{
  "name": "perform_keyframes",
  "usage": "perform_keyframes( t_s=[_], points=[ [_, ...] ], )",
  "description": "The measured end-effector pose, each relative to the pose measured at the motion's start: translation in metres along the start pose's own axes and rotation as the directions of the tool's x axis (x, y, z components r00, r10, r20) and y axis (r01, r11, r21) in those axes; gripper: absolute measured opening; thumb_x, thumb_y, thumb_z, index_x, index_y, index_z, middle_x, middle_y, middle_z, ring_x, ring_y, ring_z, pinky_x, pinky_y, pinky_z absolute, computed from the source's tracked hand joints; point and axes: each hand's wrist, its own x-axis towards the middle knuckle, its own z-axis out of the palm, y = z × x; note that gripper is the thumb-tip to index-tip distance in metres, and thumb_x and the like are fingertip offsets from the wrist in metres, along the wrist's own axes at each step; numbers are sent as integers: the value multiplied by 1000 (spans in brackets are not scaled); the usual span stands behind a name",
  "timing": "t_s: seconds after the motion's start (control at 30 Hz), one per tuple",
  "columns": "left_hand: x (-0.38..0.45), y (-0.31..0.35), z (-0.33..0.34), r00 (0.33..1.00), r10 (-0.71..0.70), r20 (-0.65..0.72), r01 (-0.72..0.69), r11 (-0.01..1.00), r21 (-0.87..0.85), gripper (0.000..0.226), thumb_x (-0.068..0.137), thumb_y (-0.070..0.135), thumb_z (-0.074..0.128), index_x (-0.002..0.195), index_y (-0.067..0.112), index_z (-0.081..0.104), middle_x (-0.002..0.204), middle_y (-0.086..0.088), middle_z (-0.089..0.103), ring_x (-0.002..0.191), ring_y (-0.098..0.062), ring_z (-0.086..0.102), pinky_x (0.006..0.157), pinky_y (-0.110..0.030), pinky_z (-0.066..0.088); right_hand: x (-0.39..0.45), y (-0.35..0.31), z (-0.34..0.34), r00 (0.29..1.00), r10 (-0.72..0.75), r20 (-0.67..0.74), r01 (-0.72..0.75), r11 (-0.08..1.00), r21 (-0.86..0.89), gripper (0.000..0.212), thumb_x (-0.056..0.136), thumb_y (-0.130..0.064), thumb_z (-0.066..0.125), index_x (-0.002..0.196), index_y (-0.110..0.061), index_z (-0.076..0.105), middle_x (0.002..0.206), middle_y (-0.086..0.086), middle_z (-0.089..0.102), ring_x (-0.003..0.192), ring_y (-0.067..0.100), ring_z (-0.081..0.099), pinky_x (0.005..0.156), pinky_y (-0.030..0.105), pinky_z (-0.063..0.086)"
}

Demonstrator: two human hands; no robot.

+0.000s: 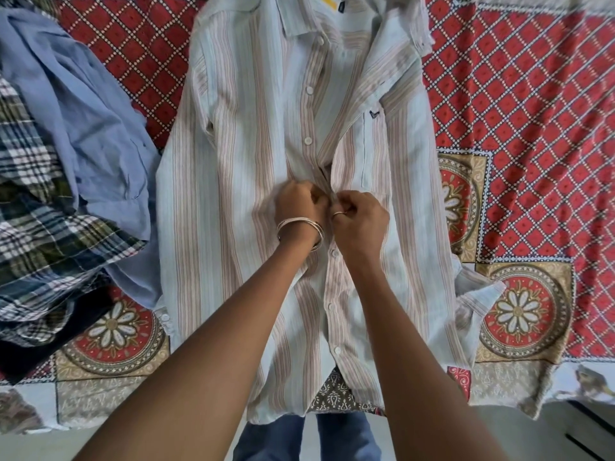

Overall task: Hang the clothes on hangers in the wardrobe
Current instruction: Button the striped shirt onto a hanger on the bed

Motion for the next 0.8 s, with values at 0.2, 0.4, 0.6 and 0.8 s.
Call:
perform_keyframes(
  t_s=[0.2,0.4,0.6,0.8],
  points=[
    [-5,-6,-9,996,-13,84,31,974,-223,14,85,15,65,84,4,73,72,-6,68,66,-15,60,60,-22,46,2,2,0,999,29,46,-32,998,62,16,87,-10,65,101,-7,74,93,8,69,74,9,55,65,1,37],
    [-14,2,-13,997,-38,71,54,969,-239,20,89,17,62,78,0,69,64,-12,62,55,-15,52,52,-26,41,-2,0,-9,996,61,67,-70,986,153,19,87,-12,66,104,-10,73,92,4,70,76,10,60,69,6,43],
    [-23,6,-10,998,-53,26,57,971,-233,22,89,16,61,79,-2,68,69,-19,66,59,-20,55,52,-28,43,-4,5,-18,979,139,152,-181,930,320,17,85,-11,67,100,-14,74,77,3,71,68,15,65,69,33,56],
    [-19,12,-12,993,-75,88,97,955,-280,20,89,21,61,80,5,69,66,-8,64,65,-25,61,67,-39,53,6,12,-20,967,133,217,-197,931,306,19,86,-13,69,104,-12,73,83,3,73,76,22,69,75,44,58]
  ],
)
